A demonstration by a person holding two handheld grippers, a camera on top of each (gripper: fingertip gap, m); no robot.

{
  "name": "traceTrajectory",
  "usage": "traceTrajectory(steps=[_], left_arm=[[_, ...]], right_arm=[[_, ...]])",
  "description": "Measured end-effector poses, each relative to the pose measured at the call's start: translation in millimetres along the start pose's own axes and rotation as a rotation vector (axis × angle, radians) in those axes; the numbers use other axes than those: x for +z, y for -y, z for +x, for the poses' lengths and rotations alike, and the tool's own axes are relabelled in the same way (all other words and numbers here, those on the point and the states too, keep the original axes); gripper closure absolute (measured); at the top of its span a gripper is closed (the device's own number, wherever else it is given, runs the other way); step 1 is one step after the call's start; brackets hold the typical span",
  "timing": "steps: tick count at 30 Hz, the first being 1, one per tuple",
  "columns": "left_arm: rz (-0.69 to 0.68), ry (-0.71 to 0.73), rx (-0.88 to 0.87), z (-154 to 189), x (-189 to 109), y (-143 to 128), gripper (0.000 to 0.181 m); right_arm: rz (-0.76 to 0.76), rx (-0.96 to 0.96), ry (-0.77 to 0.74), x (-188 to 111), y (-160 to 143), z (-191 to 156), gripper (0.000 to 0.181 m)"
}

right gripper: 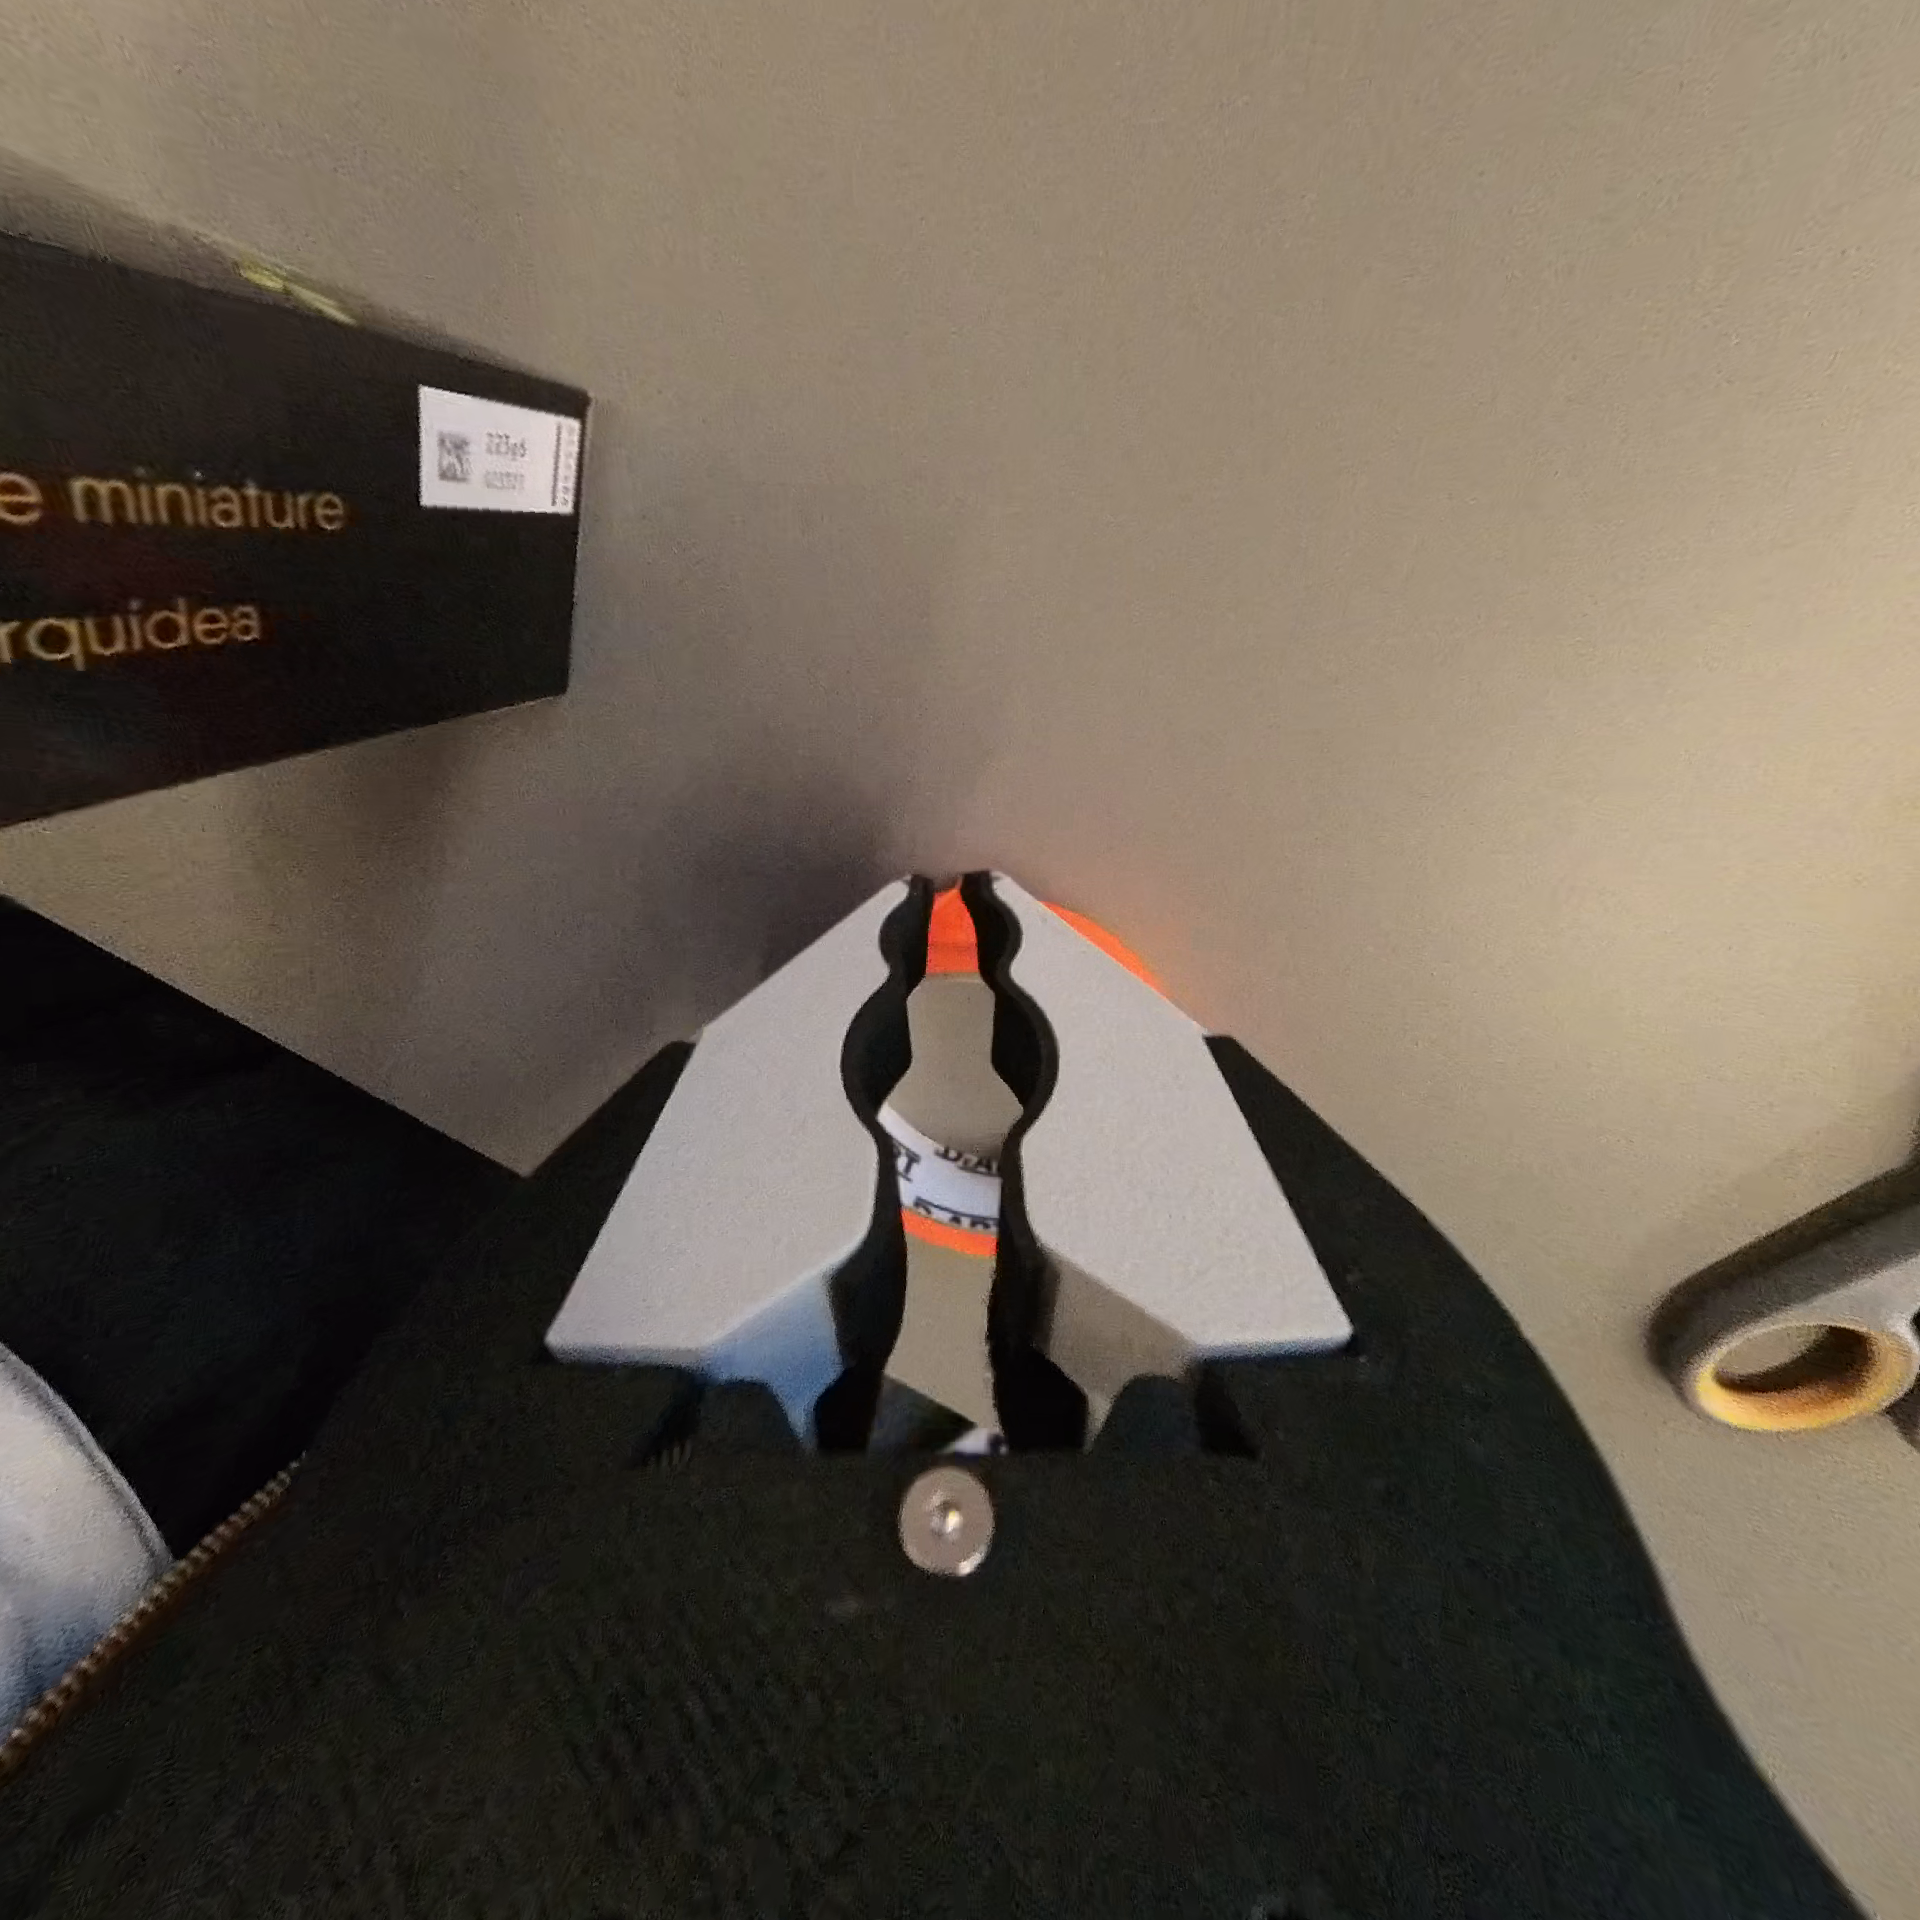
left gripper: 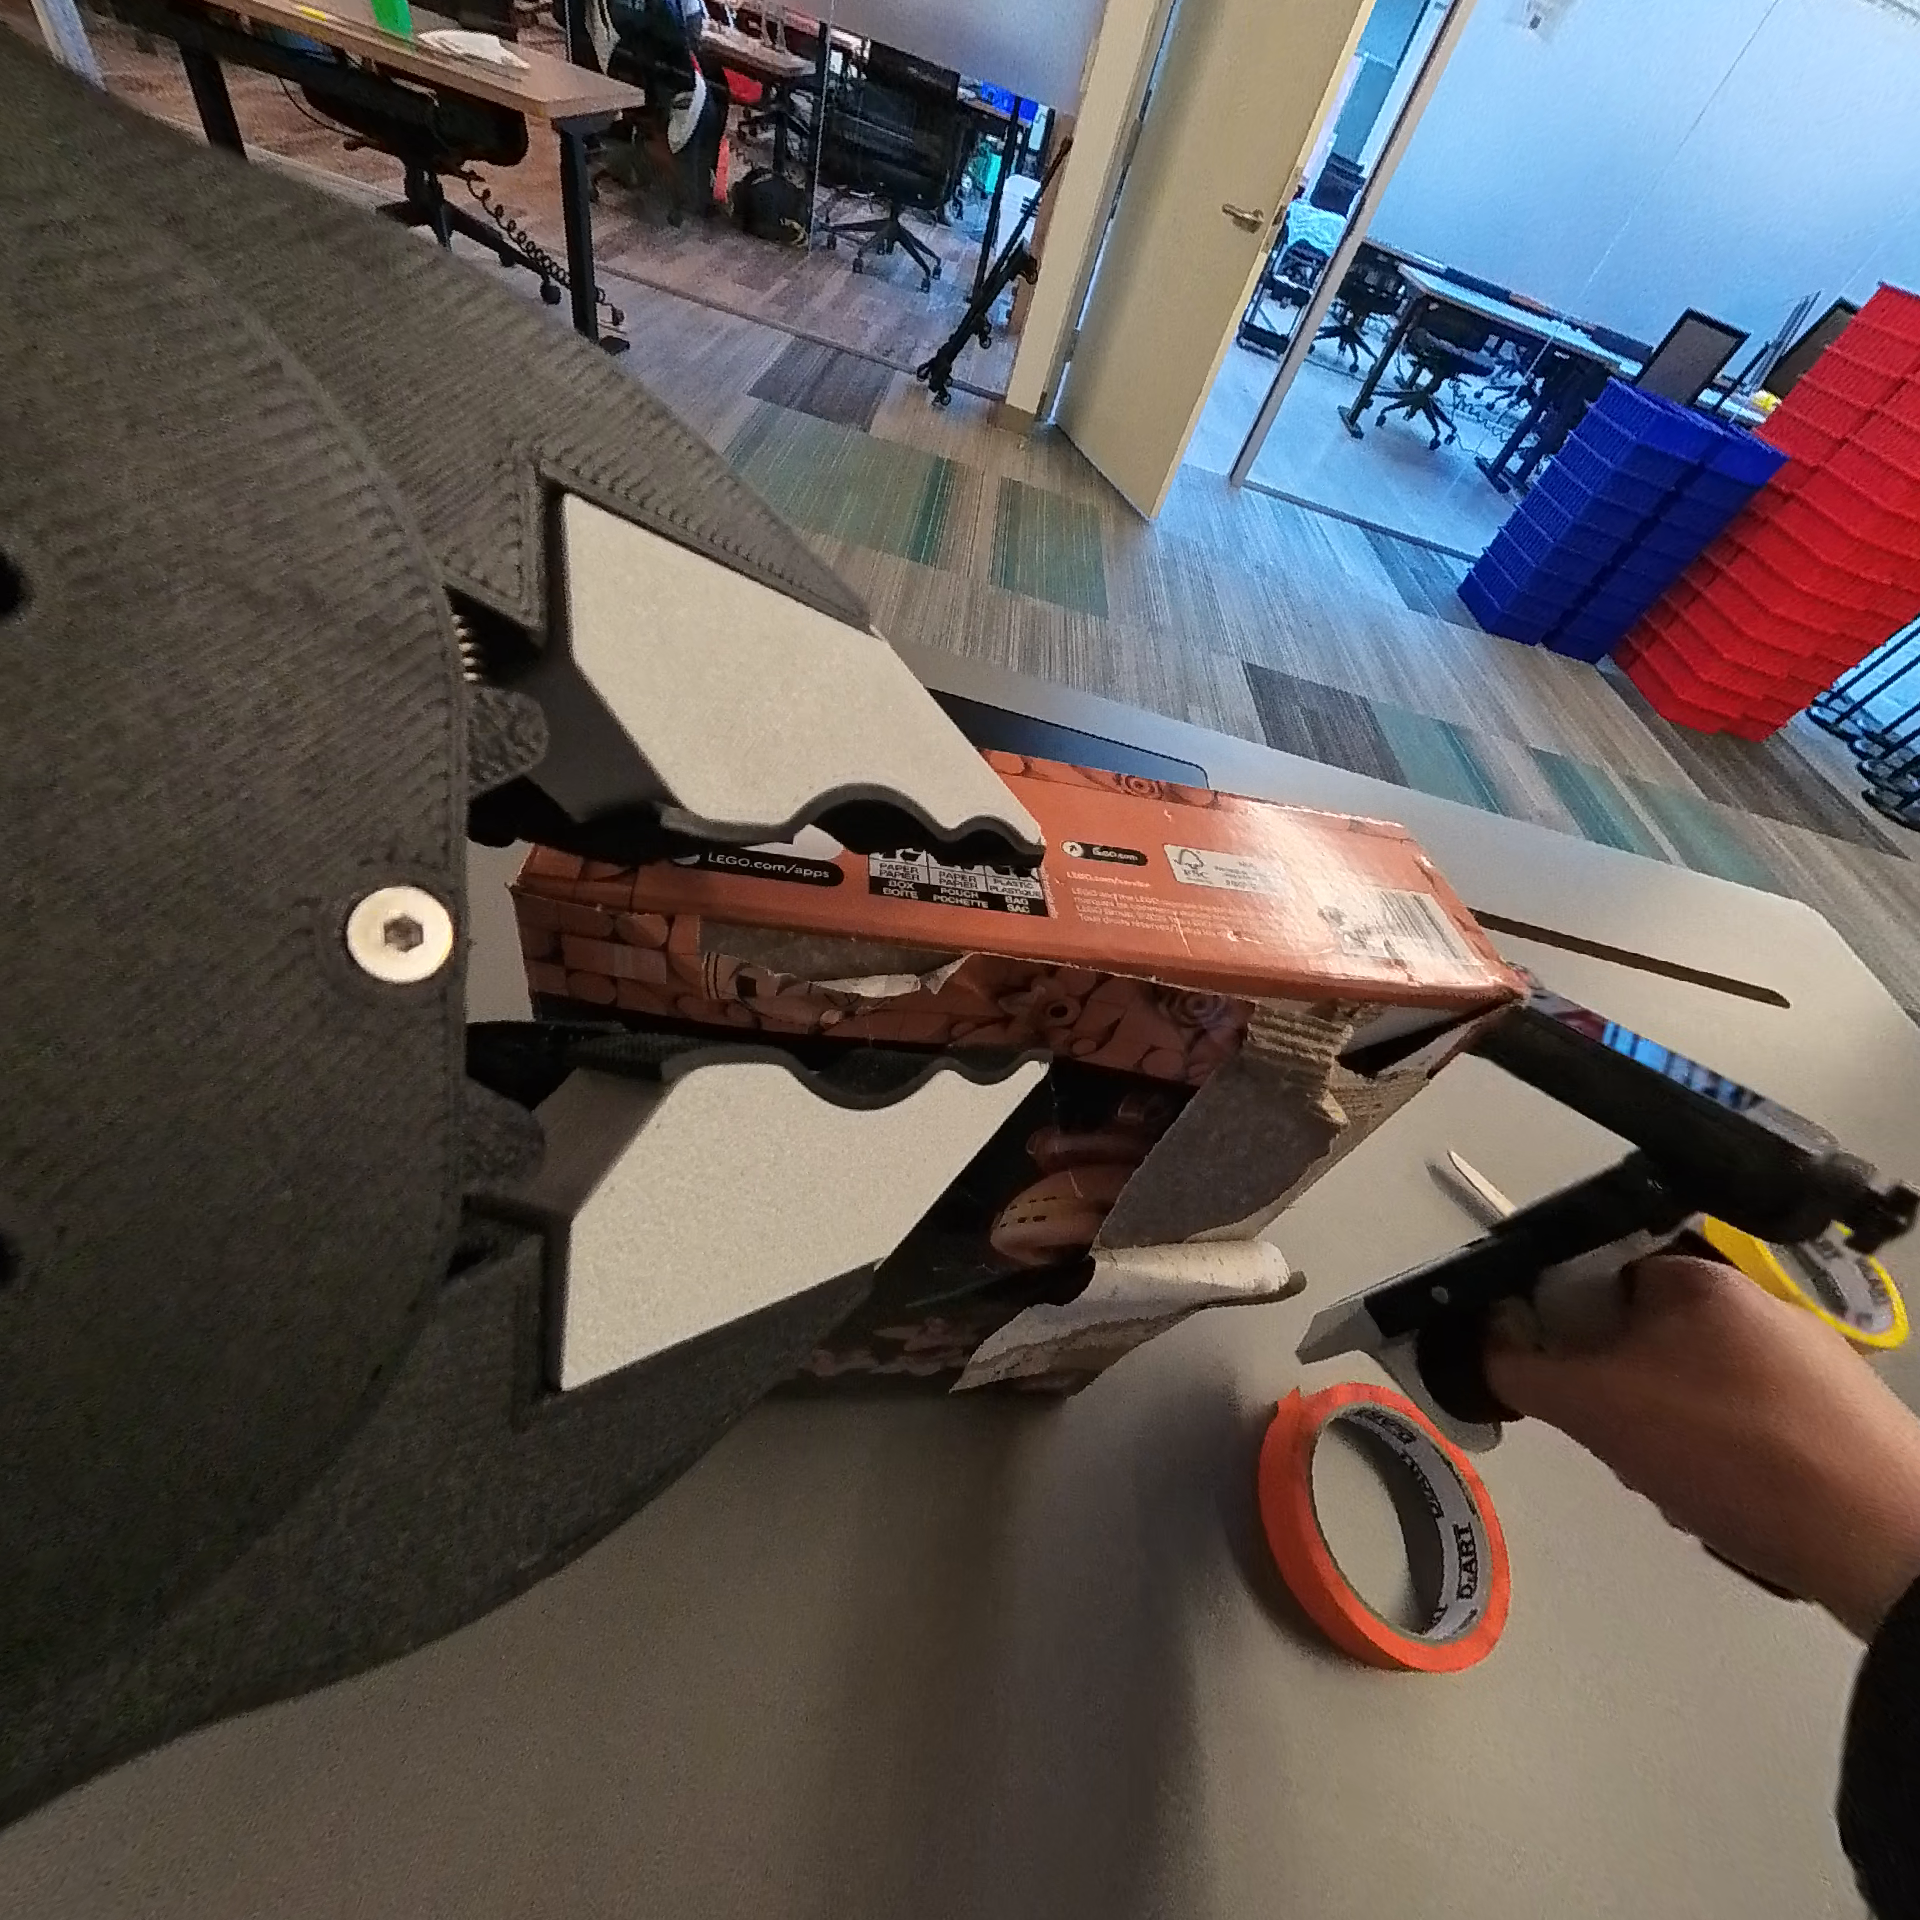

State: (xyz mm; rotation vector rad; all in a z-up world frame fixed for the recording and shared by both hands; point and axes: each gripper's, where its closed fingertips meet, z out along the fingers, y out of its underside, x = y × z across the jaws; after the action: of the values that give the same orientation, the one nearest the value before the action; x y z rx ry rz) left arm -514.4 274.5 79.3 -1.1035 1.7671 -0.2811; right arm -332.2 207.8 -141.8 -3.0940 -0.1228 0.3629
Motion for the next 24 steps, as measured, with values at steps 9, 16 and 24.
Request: traceTrajectory(steps=[9,16,24], left_arm=[[0.005,0.003,0.009,0,1,0,0.149],[0.005,0.007,0.010,1,0,1,0.149],[0.006,0.009,0.011,2,0,1,0.149]], right_arm=[[-0.282,0.016,-0.004,11,-10,-4,0.168],[-0.362,-0.023,-0.048,16,-18,-4,0.166],[-0.375,-0.085,-0.040,17,-25,-9,0.181]])
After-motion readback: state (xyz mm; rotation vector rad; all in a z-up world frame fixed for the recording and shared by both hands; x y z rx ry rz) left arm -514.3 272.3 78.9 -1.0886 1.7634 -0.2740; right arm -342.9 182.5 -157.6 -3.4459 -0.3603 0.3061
